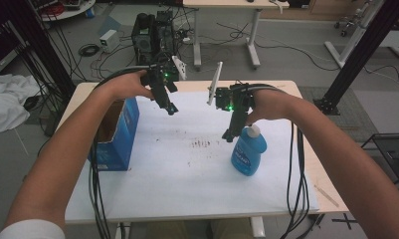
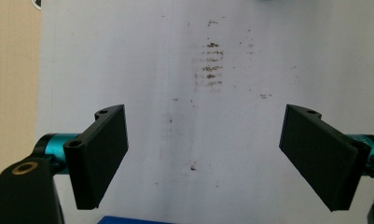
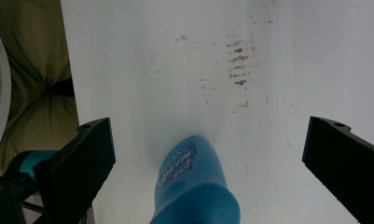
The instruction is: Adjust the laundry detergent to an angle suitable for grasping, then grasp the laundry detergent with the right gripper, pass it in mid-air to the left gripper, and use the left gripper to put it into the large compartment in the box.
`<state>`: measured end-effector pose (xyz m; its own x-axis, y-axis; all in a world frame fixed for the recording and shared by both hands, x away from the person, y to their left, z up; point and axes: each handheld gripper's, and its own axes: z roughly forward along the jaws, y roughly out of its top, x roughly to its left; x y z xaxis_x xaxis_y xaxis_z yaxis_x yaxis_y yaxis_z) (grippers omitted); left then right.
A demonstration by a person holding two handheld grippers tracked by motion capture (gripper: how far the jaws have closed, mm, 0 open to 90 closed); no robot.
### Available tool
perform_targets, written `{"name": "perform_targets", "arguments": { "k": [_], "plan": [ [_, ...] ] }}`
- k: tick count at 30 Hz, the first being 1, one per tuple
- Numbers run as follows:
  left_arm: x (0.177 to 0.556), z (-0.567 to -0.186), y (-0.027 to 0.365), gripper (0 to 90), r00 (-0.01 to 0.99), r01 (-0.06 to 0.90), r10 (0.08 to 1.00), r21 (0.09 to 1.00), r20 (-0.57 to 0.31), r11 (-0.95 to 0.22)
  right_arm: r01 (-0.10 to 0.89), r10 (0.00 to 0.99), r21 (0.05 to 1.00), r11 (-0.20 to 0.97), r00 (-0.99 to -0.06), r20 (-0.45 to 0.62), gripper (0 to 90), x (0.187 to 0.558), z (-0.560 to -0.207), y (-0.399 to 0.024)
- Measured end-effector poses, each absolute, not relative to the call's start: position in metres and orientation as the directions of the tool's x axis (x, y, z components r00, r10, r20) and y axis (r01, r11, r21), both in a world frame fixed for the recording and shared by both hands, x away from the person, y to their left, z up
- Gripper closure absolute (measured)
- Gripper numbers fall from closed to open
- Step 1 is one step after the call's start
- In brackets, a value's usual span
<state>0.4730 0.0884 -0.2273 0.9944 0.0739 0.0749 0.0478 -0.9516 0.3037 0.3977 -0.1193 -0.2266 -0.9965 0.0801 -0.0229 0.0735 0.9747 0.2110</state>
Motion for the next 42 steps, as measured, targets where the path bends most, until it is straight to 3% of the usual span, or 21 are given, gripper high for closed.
{"name": "perform_targets", "arguments": {
  "k": [42],
  "plan": [
    [0.462,-0.223,0.084,15.4,0.994,0.042,0.070,0.290,0.088,-0.956,0.077,0.089,0.238,0.968,-0.995,-0.041,1.3,0.380,-0.213,-0.129]
  ]
}}
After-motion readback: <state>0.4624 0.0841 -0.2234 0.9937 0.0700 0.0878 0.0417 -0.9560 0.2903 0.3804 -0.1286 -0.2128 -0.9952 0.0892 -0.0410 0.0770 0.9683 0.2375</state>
